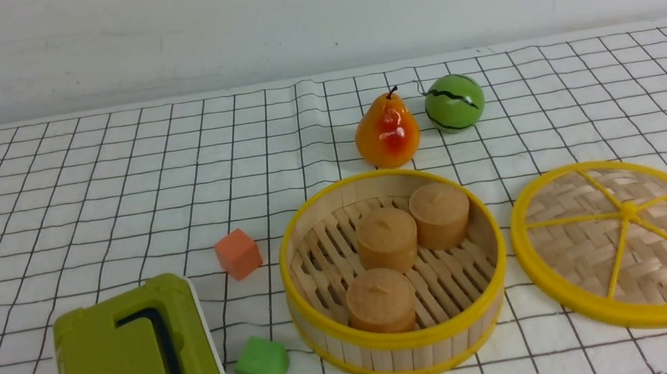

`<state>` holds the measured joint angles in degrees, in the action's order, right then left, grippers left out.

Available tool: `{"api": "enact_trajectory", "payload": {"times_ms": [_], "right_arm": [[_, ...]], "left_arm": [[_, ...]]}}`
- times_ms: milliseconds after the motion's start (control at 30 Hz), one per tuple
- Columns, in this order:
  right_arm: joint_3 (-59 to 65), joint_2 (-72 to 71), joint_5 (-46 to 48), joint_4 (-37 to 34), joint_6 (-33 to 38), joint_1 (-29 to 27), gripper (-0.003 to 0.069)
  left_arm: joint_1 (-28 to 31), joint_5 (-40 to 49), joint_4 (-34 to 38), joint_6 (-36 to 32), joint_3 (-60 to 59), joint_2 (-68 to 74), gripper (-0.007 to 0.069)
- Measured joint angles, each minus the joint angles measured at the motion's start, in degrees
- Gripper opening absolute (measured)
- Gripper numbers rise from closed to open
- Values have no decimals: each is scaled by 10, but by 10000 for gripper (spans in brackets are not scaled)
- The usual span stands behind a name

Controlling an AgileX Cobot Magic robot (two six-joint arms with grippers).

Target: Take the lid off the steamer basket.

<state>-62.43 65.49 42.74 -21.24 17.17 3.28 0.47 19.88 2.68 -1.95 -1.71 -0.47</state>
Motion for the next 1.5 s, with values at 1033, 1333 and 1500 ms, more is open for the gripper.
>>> {"api": "enact_trajectory", "payload": {"times_ms": [1033,1333,1500], "right_arm": [[182,-327,-62,-30,69,0,-19],[467,-508,-304,67,-24,-7,-22],[579,-594,-359,143,-111,-42,-22]], "left_arm": [[0,0,0,0,0,0,239],[0,0,0,0,0,0,239],[0,0,0,0,0,0,239]]}}
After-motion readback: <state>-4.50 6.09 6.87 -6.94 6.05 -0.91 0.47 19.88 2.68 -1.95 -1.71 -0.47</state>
